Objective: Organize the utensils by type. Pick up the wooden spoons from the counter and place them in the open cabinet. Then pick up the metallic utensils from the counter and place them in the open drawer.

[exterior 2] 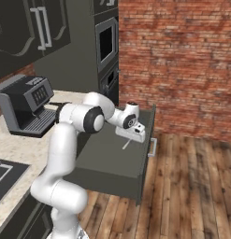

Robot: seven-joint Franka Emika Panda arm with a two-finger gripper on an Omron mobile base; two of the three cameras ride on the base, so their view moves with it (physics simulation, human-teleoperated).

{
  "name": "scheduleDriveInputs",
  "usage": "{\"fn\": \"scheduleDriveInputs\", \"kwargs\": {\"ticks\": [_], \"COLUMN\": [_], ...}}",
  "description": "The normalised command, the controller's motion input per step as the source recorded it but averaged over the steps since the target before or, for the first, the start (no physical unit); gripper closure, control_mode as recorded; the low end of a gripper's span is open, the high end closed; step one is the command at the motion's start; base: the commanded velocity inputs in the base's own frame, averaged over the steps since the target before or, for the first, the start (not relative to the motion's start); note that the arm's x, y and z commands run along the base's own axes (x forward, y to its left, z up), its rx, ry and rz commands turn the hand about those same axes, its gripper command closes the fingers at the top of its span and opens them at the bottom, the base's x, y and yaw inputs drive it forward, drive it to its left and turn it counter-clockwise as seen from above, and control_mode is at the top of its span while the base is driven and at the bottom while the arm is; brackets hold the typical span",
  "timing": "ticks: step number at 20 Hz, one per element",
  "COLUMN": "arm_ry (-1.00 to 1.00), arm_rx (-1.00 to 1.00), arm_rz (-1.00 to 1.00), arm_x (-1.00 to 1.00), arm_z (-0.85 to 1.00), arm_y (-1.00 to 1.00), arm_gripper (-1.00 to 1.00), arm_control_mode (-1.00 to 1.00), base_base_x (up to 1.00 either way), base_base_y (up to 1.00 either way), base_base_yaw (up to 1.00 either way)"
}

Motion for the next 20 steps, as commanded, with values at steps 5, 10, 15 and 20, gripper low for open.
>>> {"fn": "scheduleDriveInputs", "kwargs": {"ticks": [5,10,15,20], "arm_ry": [0.00,0.00,0.00,0.00], "arm_rx": [0.00,0.00,0.00,0.00], "arm_rz": [0.00,0.00,0.00,0.00], "arm_x": [0.00,0.12,0.22,0.45], "arm_z": [0.00,-0.17,-0.15,-0.40], "arm_y": [0.74,0.65,0.12,0.00], "arm_gripper": [1.00,1.00,1.00,1.00], "arm_control_mode": [-1.00,-1.00,-1.00,-1.00], "base_base_x": [0.00,0.00,0.00,0.00], "base_base_y": [0.00,0.00,0.00,0.00], "base_base_yaw": [0.00,0.00,0.00,0.00]}}
